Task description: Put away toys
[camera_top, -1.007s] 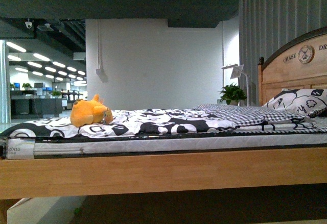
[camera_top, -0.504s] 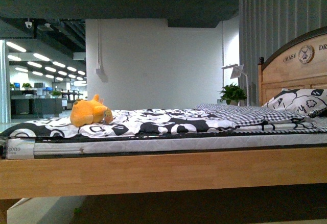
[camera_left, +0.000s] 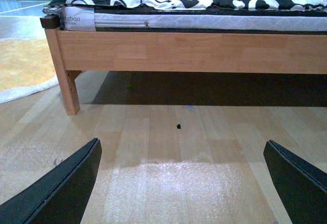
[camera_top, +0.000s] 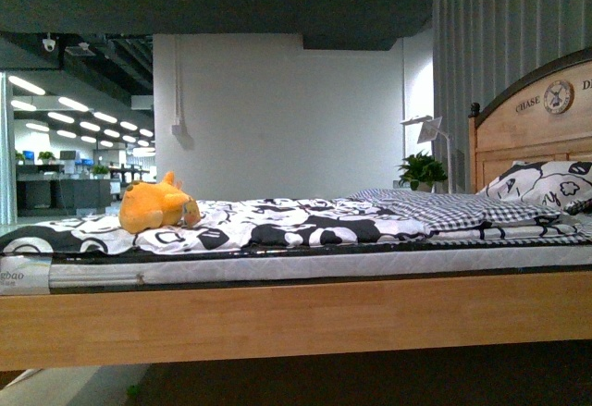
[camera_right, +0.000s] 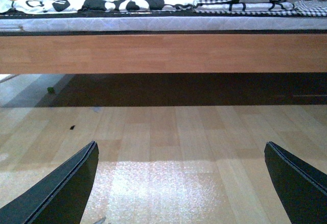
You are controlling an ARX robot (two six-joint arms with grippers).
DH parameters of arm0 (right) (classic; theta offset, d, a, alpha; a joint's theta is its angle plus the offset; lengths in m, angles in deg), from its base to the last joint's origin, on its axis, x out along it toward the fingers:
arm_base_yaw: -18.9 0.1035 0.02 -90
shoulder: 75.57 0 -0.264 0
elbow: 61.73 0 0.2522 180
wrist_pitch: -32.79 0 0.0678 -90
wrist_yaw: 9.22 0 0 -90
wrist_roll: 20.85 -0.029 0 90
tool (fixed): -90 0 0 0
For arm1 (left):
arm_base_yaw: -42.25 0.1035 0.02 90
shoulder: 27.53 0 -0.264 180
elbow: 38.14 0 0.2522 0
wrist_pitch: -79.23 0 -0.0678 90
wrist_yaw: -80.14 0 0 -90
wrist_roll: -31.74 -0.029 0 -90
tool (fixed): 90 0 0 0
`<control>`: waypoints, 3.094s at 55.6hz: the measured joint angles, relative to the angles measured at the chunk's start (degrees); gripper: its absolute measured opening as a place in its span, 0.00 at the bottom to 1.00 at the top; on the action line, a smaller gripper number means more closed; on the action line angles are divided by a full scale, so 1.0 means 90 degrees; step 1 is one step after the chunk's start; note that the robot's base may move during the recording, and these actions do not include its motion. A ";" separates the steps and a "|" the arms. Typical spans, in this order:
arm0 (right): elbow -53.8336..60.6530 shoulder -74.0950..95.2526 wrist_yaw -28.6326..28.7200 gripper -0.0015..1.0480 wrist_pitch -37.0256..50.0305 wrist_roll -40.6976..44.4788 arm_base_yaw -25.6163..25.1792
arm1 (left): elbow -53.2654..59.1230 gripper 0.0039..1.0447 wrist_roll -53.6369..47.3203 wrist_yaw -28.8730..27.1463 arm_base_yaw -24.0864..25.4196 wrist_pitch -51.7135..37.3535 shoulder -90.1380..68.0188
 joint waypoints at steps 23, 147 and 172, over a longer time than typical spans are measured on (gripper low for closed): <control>0.0000 0.0000 -0.0002 0.94 0.0000 0.0000 0.0000 | 0.0000 0.94 0.0000 -0.0002 0.0000 0.0000 0.0000; 0.0000 -0.0002 -0.0034 0.94 0.0000 0.0000 0.0002 | 0.0000 0.94 -0.0002 0.0027 0.0002 0.0000 0.0000; 0.0000 -0.0005 -0.0029 0.94 0.0002 0.0000 0.0002 | 0.0000 0.94 -0.0002 0.0012 0.0000 0.0000 0.0002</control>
